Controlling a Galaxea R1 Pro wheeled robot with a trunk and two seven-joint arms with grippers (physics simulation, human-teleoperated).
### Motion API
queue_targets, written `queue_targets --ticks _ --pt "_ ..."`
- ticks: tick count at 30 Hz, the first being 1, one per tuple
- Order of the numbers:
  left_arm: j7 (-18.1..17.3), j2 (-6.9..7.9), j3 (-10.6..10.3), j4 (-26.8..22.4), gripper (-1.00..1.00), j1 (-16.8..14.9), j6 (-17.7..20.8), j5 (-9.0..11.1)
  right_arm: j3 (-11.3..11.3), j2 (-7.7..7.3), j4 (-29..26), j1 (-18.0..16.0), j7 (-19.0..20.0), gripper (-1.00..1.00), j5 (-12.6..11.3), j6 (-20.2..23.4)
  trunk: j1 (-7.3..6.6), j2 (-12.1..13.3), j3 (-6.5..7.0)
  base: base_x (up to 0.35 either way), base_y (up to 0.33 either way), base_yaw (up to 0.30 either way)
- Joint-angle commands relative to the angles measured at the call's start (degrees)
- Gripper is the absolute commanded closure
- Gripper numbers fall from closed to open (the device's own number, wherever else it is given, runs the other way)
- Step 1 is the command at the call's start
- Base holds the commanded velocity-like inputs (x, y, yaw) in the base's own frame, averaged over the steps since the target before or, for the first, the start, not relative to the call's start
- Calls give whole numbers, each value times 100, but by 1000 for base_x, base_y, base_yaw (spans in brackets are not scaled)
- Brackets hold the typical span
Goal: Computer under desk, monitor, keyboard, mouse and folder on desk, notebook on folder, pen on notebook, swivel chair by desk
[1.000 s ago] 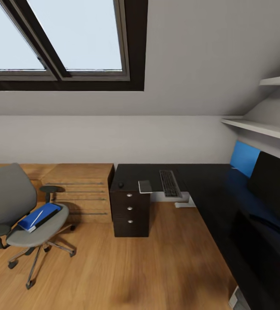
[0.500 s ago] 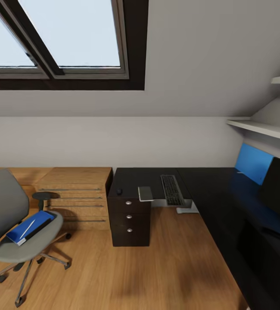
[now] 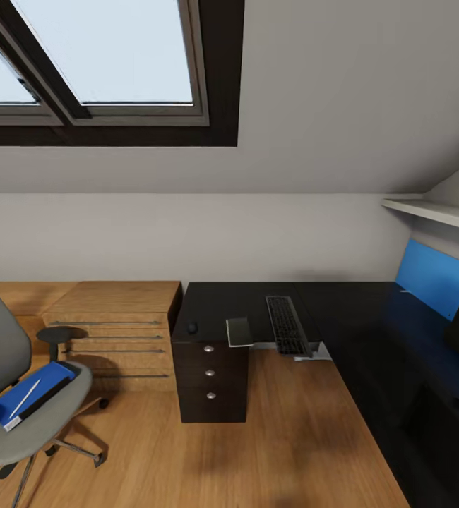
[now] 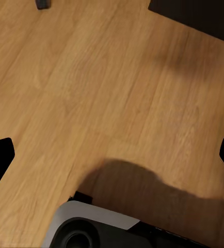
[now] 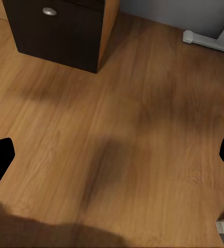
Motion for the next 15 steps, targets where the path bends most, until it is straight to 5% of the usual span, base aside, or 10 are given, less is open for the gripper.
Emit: queue_targets --ticks 1,15 --pt "-32 2 -37 8 -100 -3 -16 62 26 1 13 -5 -59 -100 46 -14 5 -4 -3 294 0 0" --pt "-32 2 -44 8 -100 -3 -8 64 26 1 13 -5 -59 -100 46 -14 5 -4 -3 222 0 0"
